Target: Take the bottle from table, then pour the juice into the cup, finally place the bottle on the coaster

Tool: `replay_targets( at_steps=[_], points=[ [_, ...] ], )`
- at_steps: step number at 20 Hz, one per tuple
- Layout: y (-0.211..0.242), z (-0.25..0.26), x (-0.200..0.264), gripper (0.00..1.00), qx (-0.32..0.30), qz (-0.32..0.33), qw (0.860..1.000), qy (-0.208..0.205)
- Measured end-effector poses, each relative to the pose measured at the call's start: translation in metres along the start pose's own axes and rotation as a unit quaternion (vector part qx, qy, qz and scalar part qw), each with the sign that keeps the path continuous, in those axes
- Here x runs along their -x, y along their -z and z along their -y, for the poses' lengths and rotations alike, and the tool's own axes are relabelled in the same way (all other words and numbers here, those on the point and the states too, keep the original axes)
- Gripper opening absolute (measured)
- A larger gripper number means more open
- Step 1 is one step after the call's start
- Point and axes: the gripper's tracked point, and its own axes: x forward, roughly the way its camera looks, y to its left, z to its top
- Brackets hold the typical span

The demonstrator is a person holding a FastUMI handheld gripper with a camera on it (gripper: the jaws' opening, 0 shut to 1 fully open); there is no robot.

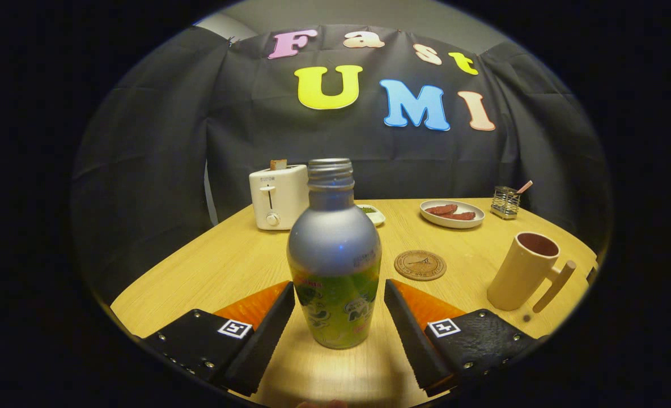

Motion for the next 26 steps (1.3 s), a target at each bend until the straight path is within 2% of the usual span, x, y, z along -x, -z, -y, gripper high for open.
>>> replay_targets(
  at_steps=[8,9,11,15,22,26],
  points=[
    [0.021,-0.003,-0.003,0.97,0.027,-0.036,0.999,-0.001],
    [0.02,-0.003,-0.004,0.96,0.027,-0.038,0.999,-0.001],
    [0.021,-0.002,-0.006,0.82,0.027,-0.039,0.999,-0.002],
    [0.018,-0.002,-0.005,0.8,0.024,-0.047,0.999,0.0],
    [0.002,0.002,0.0,0.77,-0.067,-0.063,0.996,-0.013],
    [-0.015,0.016,0.009,0.77,-0.086,-0.056,0.995,0.002]
  ],
)
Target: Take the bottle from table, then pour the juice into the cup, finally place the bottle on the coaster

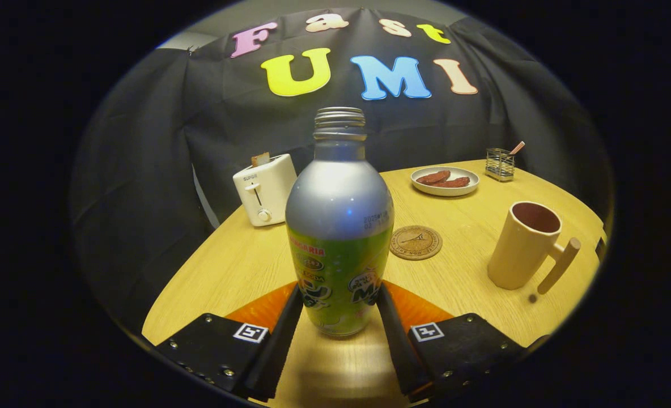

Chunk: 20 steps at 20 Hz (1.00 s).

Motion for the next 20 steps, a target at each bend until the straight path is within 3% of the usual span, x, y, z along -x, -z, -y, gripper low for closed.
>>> replay_targets(
  at_steps=[5,11,20],
  points=[
    [-0.012,0.011,0.004,0.77,-0.024,0.001,1.0,-0.003],
    [-0.023,0.021,0.012,0.77,-0.102,0.007,0.994,-0.034],
    [-0.023,0.034,0.012,0.77,-0.227,0.001,0.971,-0.072]
  ],
)
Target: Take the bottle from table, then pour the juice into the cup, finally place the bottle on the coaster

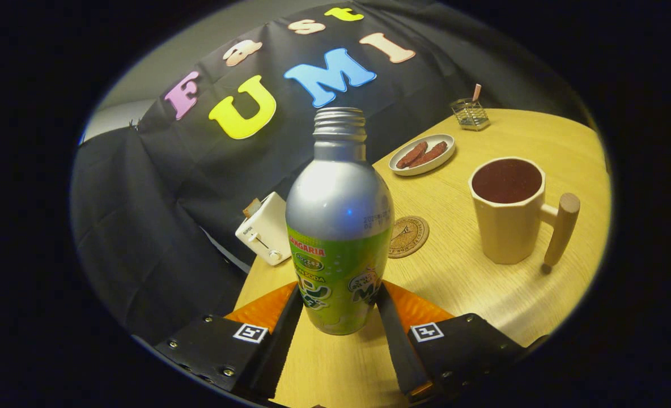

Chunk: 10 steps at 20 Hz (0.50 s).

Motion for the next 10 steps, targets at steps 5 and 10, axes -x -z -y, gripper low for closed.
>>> replay_targets(
  at_steps=[5,10],
  points=[
    [0.006,0.004,-0.004,0.77,-0.041,-0.015,0.999,-0.008],
    [0.01,0.006,-0.007,0.77,-0.087,-0.031,0.996,-0.016]
  ],
)
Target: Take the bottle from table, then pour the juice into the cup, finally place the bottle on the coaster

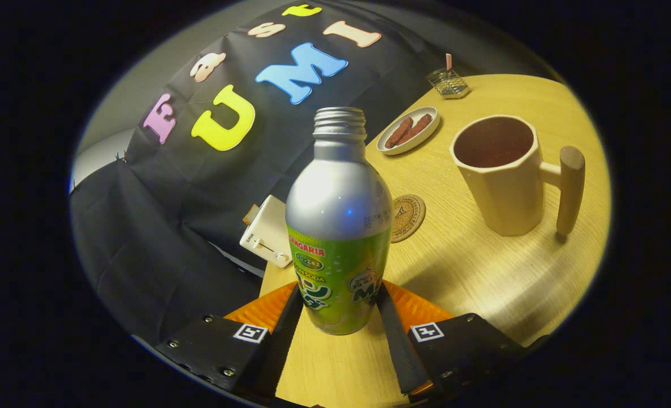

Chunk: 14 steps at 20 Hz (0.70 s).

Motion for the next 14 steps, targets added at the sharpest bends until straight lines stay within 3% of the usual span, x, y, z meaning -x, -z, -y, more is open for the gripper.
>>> replay_targets(
  at_steps=[14],
  points=[
    [-0.012,0.013,0.002,0.77,-0.143,0.002,0.99,-0.009]
  ],
)
